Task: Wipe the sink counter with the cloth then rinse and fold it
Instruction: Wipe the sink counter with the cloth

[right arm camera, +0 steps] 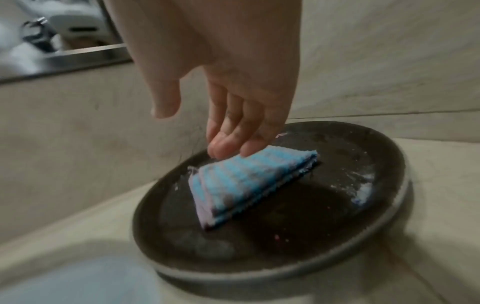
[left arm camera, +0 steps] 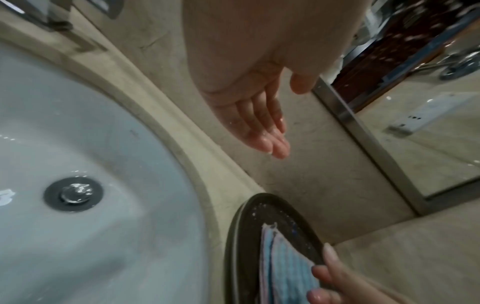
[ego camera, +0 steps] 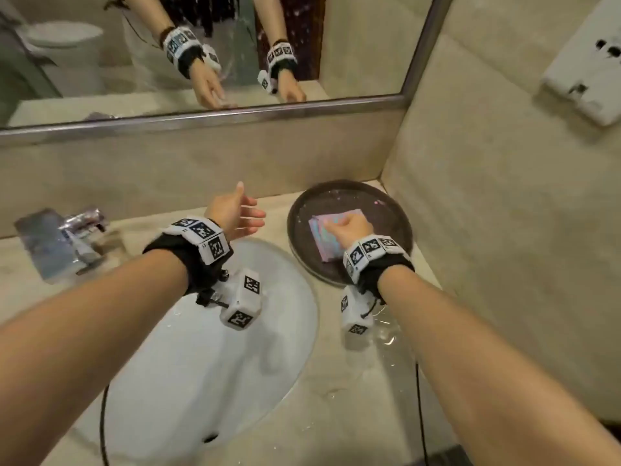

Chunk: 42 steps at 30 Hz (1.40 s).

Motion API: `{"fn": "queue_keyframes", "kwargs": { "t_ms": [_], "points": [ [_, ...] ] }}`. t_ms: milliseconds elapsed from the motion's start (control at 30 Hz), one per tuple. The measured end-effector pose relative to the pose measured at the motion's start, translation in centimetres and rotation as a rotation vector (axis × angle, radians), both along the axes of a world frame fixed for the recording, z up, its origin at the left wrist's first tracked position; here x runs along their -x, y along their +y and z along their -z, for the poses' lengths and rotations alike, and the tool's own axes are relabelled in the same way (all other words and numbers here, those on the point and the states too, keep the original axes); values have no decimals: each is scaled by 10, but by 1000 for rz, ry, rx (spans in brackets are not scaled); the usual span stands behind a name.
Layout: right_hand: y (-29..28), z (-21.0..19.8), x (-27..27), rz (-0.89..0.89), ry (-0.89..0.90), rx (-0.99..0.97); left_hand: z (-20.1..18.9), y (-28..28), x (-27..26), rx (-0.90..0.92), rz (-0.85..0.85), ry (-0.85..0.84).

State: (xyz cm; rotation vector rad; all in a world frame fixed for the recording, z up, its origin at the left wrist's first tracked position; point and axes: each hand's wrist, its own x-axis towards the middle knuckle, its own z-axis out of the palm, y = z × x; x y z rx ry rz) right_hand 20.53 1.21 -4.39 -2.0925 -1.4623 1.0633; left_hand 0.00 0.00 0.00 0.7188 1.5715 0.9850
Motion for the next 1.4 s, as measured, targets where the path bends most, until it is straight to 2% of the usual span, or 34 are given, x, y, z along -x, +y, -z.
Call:
{"fn": "queue_keyframes", "kwargs": {
  "t_ms": [100, 267, 400, 533, 667, 733, 800, 1033, 1167, 1267, 1400],
  "points": [
    [0, 9, 8, -147, -154, 39, 10, -8, 4, 42, -13, 22],
    [5, 26, 13, -184, -252, 55, 30, -24, 16, 60, -26, 61],
    [4, 32, 14, -300, -465, 26, 39, -35, 26, 79, -36, 96],
    [1, 21, 10, -255, -342, -65, 36, -43, 32, 83, -17, 118],
    [-10, -7, 16, 56, 81, -253, 17, -46, 31, 58, 30, 116],
    [-9, -29, 25, 113, 267, -292, 3, -45, 28, 31, 67, 120],
    [-4, -53, 37, 114, 377, -338, -15, -46, 26, -3, 118, 129],
    [-3, -154, 108, -85, 486, -409, -90, -56, 41, -182, 104, 148],
    [-24, -200, 164, -258, 561, -384, -122, -74, 84, -258, 77, 247],
    [-44, -225, 206, -444, 578, -370, -138, -94, 129, -315, -5, 307],
    [-72, -248, 262, -663, 556, -351, -158, -130, 179, -320, 12, 271]
  ]
}}
